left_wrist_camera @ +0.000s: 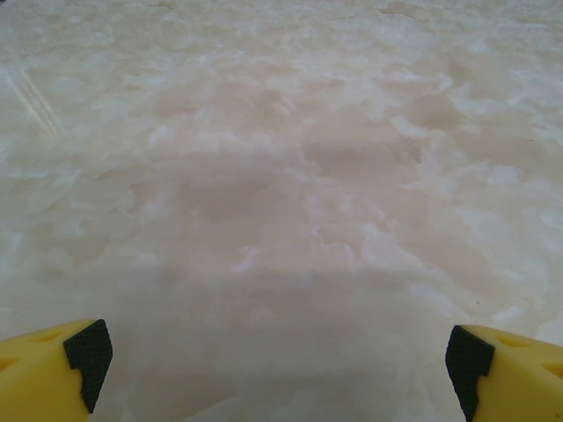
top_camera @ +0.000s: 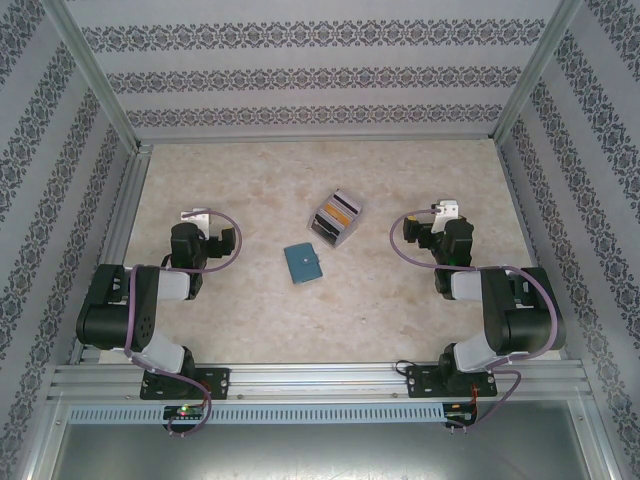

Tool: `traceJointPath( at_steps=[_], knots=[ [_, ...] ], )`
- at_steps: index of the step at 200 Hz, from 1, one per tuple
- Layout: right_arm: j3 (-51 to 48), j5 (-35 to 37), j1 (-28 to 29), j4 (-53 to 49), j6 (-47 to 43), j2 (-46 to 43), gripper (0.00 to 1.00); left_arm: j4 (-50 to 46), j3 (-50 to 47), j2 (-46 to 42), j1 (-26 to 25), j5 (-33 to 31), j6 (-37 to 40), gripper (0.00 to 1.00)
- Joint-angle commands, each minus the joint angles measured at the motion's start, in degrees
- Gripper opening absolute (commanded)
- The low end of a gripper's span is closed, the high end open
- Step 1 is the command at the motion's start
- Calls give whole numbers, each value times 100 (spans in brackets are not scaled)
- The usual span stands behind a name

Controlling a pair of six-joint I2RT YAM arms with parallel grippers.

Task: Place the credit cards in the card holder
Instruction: Open the button on the card holder.

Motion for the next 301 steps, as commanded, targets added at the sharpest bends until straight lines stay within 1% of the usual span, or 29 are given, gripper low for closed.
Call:
traceJointPath(
  at_steps=[1,156,180,209,223,243,257,271,281,301],
  knots=[
    [35,117,21,91,3,-30,98,272,110,34,85,113,139,99],
    [44,125,27,72,-11,-26,98,279,110,40,85,111,126,100],
    [34,193,74,58,-31,-71,98,283,100,25,88,110,140,100],
    [-63,464,202,-7,-96,-404,98,266,115,0,76,109,145,100],
    [-74,603,217,-427,-56,-926,98,-201,297,-204,50,110,184,100],
    [111,700,208,-1449,168,-1874,98,-1670,984,-572,50,-47,93,99],
    [288,573,195,-1982,400,-2375,98,-1949,1150,-812,50,-111,29,99],
    [516,623,172,-2605,937,-2714,98,-2055,1156,-1151,50,-218,-385,99],
    [747,567,134,-3204,1295,-2892,98,-2361,1260,-1385,50,-256,-818,99],
    [1094,-215,76,-3809,1424,-2954,98,-3973,1936,-1588,66,-466,-1893,99]
  ],
)
